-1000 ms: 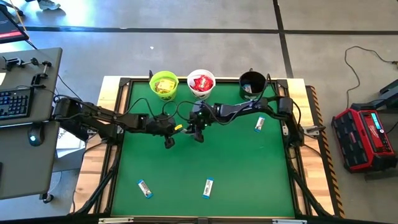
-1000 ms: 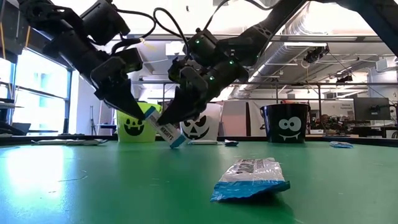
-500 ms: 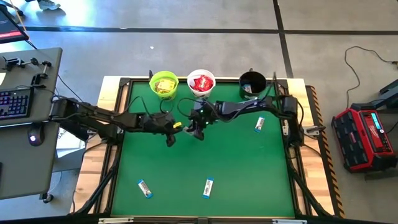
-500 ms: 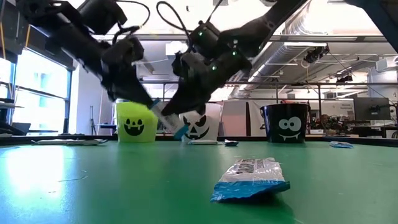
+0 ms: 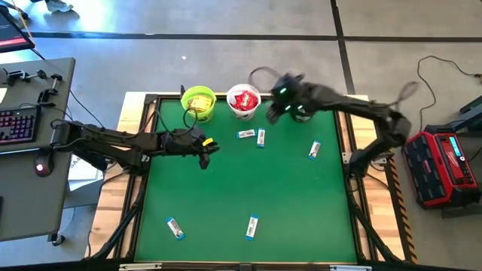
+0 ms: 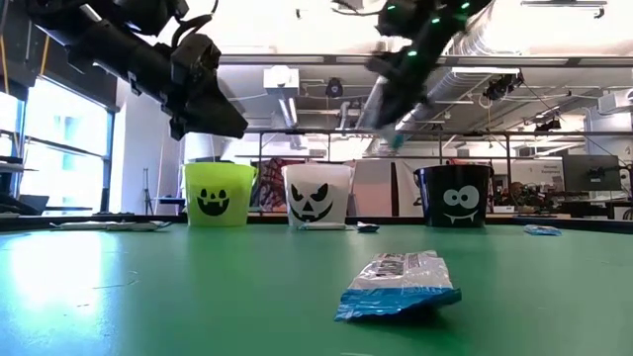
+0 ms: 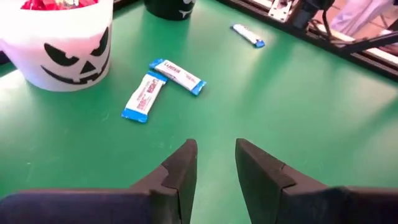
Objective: Sort candy by brand, put in halloween buckets
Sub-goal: Put the white chocolate bar into the black bucket
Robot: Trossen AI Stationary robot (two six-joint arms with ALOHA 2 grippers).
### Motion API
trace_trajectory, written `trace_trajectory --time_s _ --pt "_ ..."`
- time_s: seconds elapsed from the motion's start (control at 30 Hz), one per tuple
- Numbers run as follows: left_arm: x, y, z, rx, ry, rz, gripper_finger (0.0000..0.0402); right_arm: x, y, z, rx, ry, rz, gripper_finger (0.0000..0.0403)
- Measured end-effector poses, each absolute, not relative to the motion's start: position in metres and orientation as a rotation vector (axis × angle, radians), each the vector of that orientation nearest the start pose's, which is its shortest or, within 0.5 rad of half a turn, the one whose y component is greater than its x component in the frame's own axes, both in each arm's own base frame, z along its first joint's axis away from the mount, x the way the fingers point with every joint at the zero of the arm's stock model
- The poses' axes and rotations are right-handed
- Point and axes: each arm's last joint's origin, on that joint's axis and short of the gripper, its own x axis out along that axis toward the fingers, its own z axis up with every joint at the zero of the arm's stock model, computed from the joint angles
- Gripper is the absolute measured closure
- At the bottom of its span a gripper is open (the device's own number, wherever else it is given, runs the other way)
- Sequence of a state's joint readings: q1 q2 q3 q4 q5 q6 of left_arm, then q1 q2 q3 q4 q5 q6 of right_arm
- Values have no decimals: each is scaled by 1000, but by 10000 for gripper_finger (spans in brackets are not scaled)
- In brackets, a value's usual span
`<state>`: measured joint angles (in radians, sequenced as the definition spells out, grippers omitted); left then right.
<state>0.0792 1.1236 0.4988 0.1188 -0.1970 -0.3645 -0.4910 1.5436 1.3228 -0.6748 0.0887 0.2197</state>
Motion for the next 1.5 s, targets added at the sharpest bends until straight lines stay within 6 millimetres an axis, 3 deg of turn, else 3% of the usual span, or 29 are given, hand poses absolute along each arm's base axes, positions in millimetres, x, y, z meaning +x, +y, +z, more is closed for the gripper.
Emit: trace_trajectory --time_s 0.13,0.3,0.57,0.93,1.07,1.27,1.5 --pt "222 23 199 -323 463 362 298 239 -181 316 384 838 -900 394" --pt "219 27 195 -324 509 385 298 213 -212 306 426 888 -994 394" --pt "214 32 189 -353 579 427 298 200 -235 249 519 1033 -1033 394" --pt "212 32 185 -356 630 419 298 197 -260 205 654 1120 -1043 392" --pt "210 31 183 -370 653 430 298 198 -261 198 679 1133 -1052 367" --pt "204 38 191 -365 817 466 298 197 -260 207 671 1177 -1036 277" --pt "197 49 211 -252 1004 394 297 201 -250 263 529 1106 -1020 218"
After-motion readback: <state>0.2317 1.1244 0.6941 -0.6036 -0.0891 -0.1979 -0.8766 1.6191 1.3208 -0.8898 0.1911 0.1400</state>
